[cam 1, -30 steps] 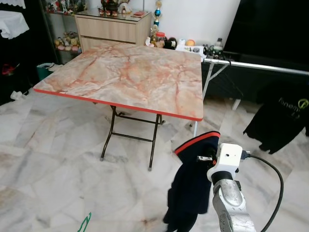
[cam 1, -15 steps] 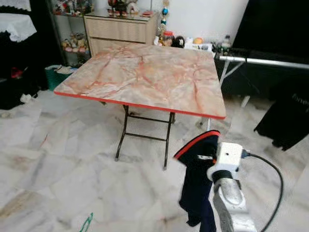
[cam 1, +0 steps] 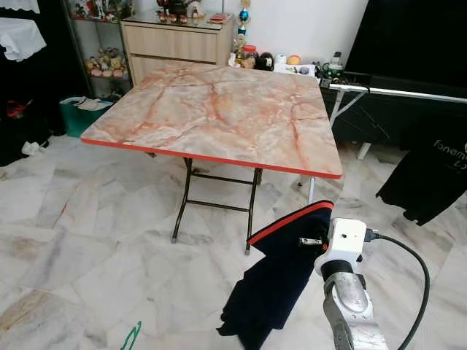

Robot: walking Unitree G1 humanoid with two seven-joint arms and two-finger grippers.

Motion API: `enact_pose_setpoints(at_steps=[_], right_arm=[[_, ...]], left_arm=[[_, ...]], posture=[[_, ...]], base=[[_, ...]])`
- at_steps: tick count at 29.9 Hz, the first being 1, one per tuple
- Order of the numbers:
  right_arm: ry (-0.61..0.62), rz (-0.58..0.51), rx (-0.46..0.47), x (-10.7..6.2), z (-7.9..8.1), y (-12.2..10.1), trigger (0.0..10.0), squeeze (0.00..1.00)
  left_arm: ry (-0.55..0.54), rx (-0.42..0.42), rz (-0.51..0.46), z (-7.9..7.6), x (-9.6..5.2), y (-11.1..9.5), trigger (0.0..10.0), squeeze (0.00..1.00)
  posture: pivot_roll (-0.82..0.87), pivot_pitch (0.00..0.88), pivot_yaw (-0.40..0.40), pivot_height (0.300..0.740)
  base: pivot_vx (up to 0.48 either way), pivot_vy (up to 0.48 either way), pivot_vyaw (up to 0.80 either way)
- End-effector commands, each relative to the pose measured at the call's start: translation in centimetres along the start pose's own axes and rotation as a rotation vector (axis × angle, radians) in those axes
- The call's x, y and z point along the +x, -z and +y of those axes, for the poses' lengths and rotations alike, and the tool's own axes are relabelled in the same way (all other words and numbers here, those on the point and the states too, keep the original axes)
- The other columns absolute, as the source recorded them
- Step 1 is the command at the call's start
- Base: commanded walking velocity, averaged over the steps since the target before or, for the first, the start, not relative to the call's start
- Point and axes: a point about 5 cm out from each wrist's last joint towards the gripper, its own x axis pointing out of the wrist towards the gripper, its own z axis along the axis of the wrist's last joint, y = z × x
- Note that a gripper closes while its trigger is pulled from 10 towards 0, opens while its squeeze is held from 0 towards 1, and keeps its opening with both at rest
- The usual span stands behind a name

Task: Hang hanger

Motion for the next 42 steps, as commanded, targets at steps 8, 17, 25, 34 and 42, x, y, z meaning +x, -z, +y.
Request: enact_pose_setpoints(at_steps=[8, 17, 25, 34, 42], right_arm=[[-0.001, -0.045, -0.006, 0.36, -0.01, -0.93, 10.0, 0.0], [-0.001, -0.051, 0.003, 0.32, -0.02, -0.99, 10.0, 0.0], [-0.007, -0.052, -0.005, 0.35, 0.02, -1.03, 10.0, 0.0], [-0.045, -0.062, -0.055, 0.36, 0.5, -1.22, 10.0, 0.0], [-0.035, -0.05, -0.034, 0.44, 0.46, -1.02, 10.0, 0.0]], left_arm=[[0.011, 0.001, 0.023, -0.21, 0.01, 0.32, 10.0, 0.0], [0.015, -0.001, 0.023, -0.21, 0.01, 0.32, 10.0, 0.0], [0.017, -0.007, 0.025, -0.24, 0.01, 0.31, 10.0, 0.0], [0.02, -0.009, 0.023, -0.27, 0.01, 0.29, 10.0, 0.0], [0.022, -0.009, 0.024, -0.27, 0.01, 0.3, 10.0, 0.0]], posture=[[0.11, 0.0, -0.04, 0.74], [0.11, 0.0, -0.041, 0.74], [0.11, 0.0, -0.043, 0.74], [0.11, 0.0, -0.043, 0.74], [0.12, 0.0, -0.044, 0.74]], base=[[0.0, 0.0, 0.0], [0.0, 0.0, 0.0], [0.0, 0.0, 0.0], [0.0, 0.0, 0.13], [0.067, 0.0, 0.18]])
